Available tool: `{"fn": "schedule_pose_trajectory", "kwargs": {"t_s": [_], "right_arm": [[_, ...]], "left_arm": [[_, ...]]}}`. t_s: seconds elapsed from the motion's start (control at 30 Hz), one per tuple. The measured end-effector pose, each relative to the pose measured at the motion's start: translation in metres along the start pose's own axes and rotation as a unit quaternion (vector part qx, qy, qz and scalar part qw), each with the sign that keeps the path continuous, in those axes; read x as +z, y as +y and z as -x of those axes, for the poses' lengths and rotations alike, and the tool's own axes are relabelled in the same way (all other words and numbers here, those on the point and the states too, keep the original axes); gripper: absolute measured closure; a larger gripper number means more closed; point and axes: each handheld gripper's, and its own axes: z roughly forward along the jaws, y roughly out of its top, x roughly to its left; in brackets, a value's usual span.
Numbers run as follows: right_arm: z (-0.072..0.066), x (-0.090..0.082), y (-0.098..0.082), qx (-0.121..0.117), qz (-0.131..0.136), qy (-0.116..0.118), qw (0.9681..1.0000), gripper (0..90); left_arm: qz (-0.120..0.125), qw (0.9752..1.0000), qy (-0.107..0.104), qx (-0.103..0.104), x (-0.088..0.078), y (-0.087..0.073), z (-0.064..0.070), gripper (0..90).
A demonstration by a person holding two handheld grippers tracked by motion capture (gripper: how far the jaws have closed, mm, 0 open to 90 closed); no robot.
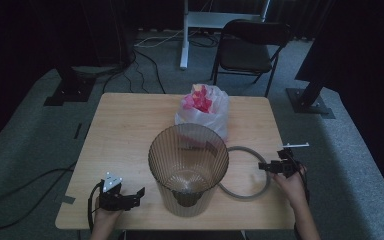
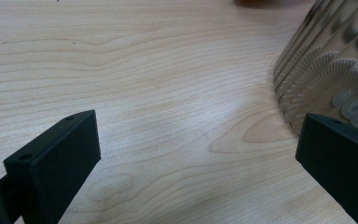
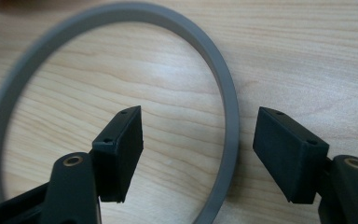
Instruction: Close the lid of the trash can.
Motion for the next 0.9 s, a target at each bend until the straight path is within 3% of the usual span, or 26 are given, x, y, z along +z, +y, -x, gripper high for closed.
{"fn": "schedule_pose_trajectory", "kwargs": {"t_s": [0.07, 0.13, 0.33, 0.37, 0.43, 0.47, 0.53, 0.7, 0.9], "right_arm": [[-0.002, 0.004, -0.001, -0.007, -0.006, -0.015, 0.9998, 32.9], [-0.004, 0.009, -0.001, -0.017, -0.013, -0.045, 0.9988, 34.6], [-0.006, 0.017, -0.004, -0.049, -0.037, -0.084, 0.9945, 58.8], [-0.006, 0.017, -0.004, -0.049, -0.037, -0.084, 0.9945, 58.8], [-0.008, 0.017, -0.004, -0.066, -0.041, -0.103, 0.9916, 68.9], [-0.008, 0.017, -0.004, -0.066, -0.041, -0.103, 0.9916, 68.9], [-0.007, 0.016, -0.004, -0.075, -0.044, -0.106, 0.9906, 78.2], [-0.009, 0.017, -0.002, -0.075, -0.049, -0.109, 0.99, 82.4], [-0.003, 0.013, -0.003, -0.039, -0.049, -0.067, 0.9958, 83.0]], "left_arm": [[0.0, 1.0, 0.0, 0.0, 0.0, 0.0, 0.0, 0.0], [-0.001, 1.0, 0.0, 0.0, 0.0, 0.0, 0.0, 0.0], [-0.001, 1.0, 0.0, -0.001, 0.0, 0.0, 0.0, 0.0], [-0.001, 1.0, 0.0, -0.001, 0.0, 0.0, 0.0, 0.0], [-0.002, 1.0, -0.001, 0.001, 0.0, 0.0, 0.0, 0.0], [-0.002, 1.0, -0.001, 0.001, 0.0, 0.0, 0.0, 0.0], [-0.003, 1.0, -0.002, 0.003, 0.0, 0.0, 0.0, 0.0], [-0.001, 1.0, -0.003, -0.001, 0.0, 0.0, 0.0, 0.0], [-0.001, 1.0, -0.003, 0.0, 0.0, 0.0, 0.0, 0.0]]}}
